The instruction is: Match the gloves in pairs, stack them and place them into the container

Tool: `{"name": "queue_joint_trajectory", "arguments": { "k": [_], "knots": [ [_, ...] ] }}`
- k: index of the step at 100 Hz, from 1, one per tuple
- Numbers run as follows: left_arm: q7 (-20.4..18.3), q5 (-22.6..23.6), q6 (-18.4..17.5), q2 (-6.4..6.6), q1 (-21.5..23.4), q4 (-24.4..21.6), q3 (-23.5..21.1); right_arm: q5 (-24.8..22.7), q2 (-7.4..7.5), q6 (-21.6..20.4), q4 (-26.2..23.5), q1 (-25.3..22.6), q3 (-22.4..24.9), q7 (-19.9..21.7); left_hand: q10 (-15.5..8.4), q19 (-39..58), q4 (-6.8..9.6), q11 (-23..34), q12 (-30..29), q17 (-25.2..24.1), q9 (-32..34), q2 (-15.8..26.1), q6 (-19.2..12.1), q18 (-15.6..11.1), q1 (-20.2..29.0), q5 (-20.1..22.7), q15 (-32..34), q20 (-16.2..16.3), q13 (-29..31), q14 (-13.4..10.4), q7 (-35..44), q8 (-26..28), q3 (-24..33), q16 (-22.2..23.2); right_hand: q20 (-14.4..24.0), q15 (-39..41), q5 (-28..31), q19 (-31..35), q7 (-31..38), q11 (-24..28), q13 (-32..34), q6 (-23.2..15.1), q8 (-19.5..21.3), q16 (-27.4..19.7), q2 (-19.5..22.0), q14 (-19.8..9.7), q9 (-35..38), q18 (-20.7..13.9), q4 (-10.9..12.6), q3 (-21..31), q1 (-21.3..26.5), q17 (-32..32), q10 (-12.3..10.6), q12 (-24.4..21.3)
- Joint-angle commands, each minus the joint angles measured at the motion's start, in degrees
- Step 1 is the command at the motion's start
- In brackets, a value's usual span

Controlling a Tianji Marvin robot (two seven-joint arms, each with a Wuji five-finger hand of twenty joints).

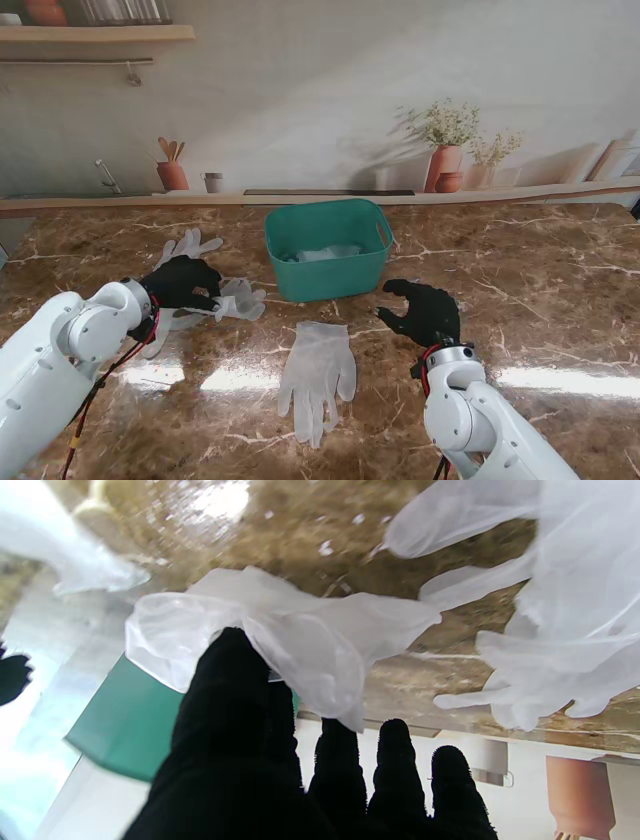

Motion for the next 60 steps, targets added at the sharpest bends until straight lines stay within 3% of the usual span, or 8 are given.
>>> {"name": "queue_joint_trajectory", "arguments": {
  "k": [1, 14, 28, 38, 46, 51, 60],
  "knots": [
    [-1.40, -1.09, 1.06, -0.28, 1.60, -2.96, -0.89, -0.22, 0.01, -0.69, -1.03, -1.40, -0.44, 0.37, 0.83, 0.10, 2.19, 2.26, 3.10, -0.34, 3.94, 3.01, -1.08, -0.43, 3.82, 3.33, 2.66, 0.72, 2.17, 0.71, 0.22, 2.99, -1.04, 2.63, 0.89, 1.22, -0.05, 1.41, -0.39, 0.24, 1.62, -1.01, -0.67, 0.78, 0.22, -0.13, 0.71, -0.33, 1.69, 1.30, -1.99, 0.49, 0.02, 0.23],
    [-5.16, -5.19, 3.57, -0.16, 4.31, -7.93, -3.02, -0.94, 0.14, -1.96, -2.52, -2.71, -0.44, -0.01, 1.49, -0.08, 2.46, 4.09, 9.73, -0.39, 8.19, 2.20, -0.17, 0.06, 3.78, 4.47, 4.59, 1.26, 4.06, 1.96, -0.56, 4.85, -0.33, 6.55, 2.27, 3.50, 0.72, 3.65, 0.10, 0.98, 3.07, -0.96, -0.58, 2.48, -0.35, -0.24, 1.96, -0.13, 1.54, 1.53, -1.71, 1.32, 0.10, 1.00],
    [-8.65, -9.73, 5.89, 0.09, 6.39, -11.88, -4.42, -2.14, 0.24, -4.38, -3.83, -3.96, -0.61, -1.48, 1.79, -0.21, 2.55, 3.74, 10.41, -0.46, 8.98, 2.31, 0.89, 0.55, 3.90, 4.24, 4.11, 1.21, 4.37, 2.49, -0.32, 5.98, -0.14, 6.57, 3.58, 5.58, 1.74, 4.96, 0.98, 2.34, 3.79, -0.69, -0.21, 4.30, -2.28, -0.48, 3.31, -0.02, 1.19, 1.78, -0.31, 1.50, -0.25, 2.39],
    [-10.90, -13.14, 7.92, 0.27, 7.41, -14.21, -4.74, -3.15, 0.27, -6.24, -4.95, -4.92, -0.86, -2.97, 2.17, -0.28, 2.64, 3.79, 10.79, -0.45, 9.92, 2.42, 1.34, 0.72, 3.99, 4.20, 3.82, 1.14, 4.71, 2.84, -0.57, 6.48, -0.04, 6.47, 6.60, 11.44, 5.38, 8.36, 6.05, 7.32, 5.59, -1.61, 3.24, 8.58, -3.72, -0.84, 6.27, 0.14, 0.58, 2.67, 0.38, 2.87, -1.17, 7.46],
    [-11.10, -15.64, 9.68, 0.15, 8.36, -15.83, -4.72, -3.73, 0.20, -7.76, -6.08, -5.88, -1.03, -4.50, 2.56, -0.13, 2.75, 4.32, 11.42, -0.46, 11.25, 2.15, 1.67, 0.98, 4.14, 4.46, 3.93, 1.30, 5.43, 3.34, -1.02, 6.48, 0.03, 6.60, 11.73, 20.09, 9.42, 14.78, 9.78, 11.26, 7.72, -3.24, 6.38, 14.26, -5.07, -1.10, 9.62, 0.60, 0.23, 3.27, 1.02, 5.15, -1.81, 11.68],
    [-10.93, -17.29, 10.64, 0.01, 8.85, -16.54, -4.60, -4.00, 0.20, -8.88, -6.88, -6.55, -1.10, -5.11, 2.57, -0.03, 2.82, 4.35, 11.67, -0.53, 11.44, 2.01, 1.88, 1.12, 4.26, 4.63, 3.87, 1.44, 5.54, 3.48, -1.31, 6.36, 0.10, 6.63, 14.76, 24.85, 11.59, 18.00, 14.90, 13.39, 9.41, -4.94, 3.73, 16.87, -7.18, -1.10, 12.52, 0.95, -4.02, 2.92, 2.57, 6.64, -2.11, 14.21],
    [-10.46, -19.46, 11.94, -0.24, 9.52, -17.60, -4.21, -3.98, 0.30, -11.05, -8.49, -7.79, -1.15, -4.97, 2.67, -0.01, 2.87, 4.11, 12.00, -0.61, 11.48, 2.06, 2.40, 1.31, 4.34, 4.89, 3.62, 1.52, 5.60, 3.62, -1.72, 6.17, 0.22, 6.61, 16.72, 30.37, 13.89, 22.21, 23.72, 15.67, 12.40, -6.56, -1.75, 18.98, -9.70, -0.73, 16.89, 1.70, -6.71, 2.82, 4.49, 8.92, -2.03, 16.24]
  ]
}}
